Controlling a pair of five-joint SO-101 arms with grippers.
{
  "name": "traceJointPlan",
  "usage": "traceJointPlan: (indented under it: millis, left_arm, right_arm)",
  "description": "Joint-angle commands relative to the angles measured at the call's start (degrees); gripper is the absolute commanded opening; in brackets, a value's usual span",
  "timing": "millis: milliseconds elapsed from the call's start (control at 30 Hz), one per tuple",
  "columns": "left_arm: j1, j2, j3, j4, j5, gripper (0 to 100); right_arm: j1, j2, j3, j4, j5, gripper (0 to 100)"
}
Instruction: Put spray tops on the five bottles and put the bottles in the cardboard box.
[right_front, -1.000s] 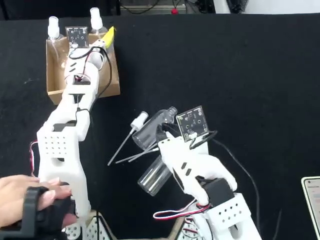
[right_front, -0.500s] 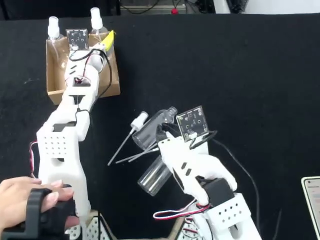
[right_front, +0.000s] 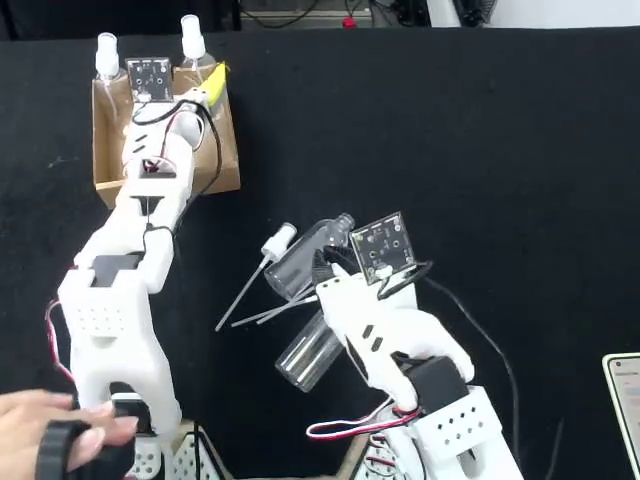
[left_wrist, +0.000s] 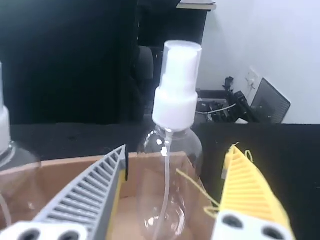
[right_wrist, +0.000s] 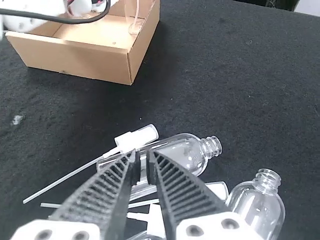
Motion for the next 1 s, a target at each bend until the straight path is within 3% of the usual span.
traceJointPlan:
  millis: [0,400,533,633,767,967]
  left_arm:
    - [-0.9,-6.7,3.6,0.1,0.2,30]
    - [0.0,-23.6,22.5,0.2,0.4,29]
    - [0.3,-33.8,29.1,1.5,0.4,18]
    - [0.1,-41.9,29.3,10.9,0.4,2]
    - [-2.9,-49.0,22.5,28.7,0.6,12]
    - [-10.4,-49.2,8.0,54.1,0.4,12]
  right_arm:
    - [0.9,-0.7,-0.4,-1.6,0.5,2.5]
    - [0.9,-0.7,-0.4,-1.6,0.5,2.5]
    - [0.9,-0.7,-0.4,-1.6,0.5,2.6]
    - [0.9,-0.7,-0.4,-1.6,0.5,2.6]
    - [0.9,-0.7,0.0,-1.6,0.5,2.6]
    - [0.9,-0.7,0.2,-1.7,0.5,2.7]
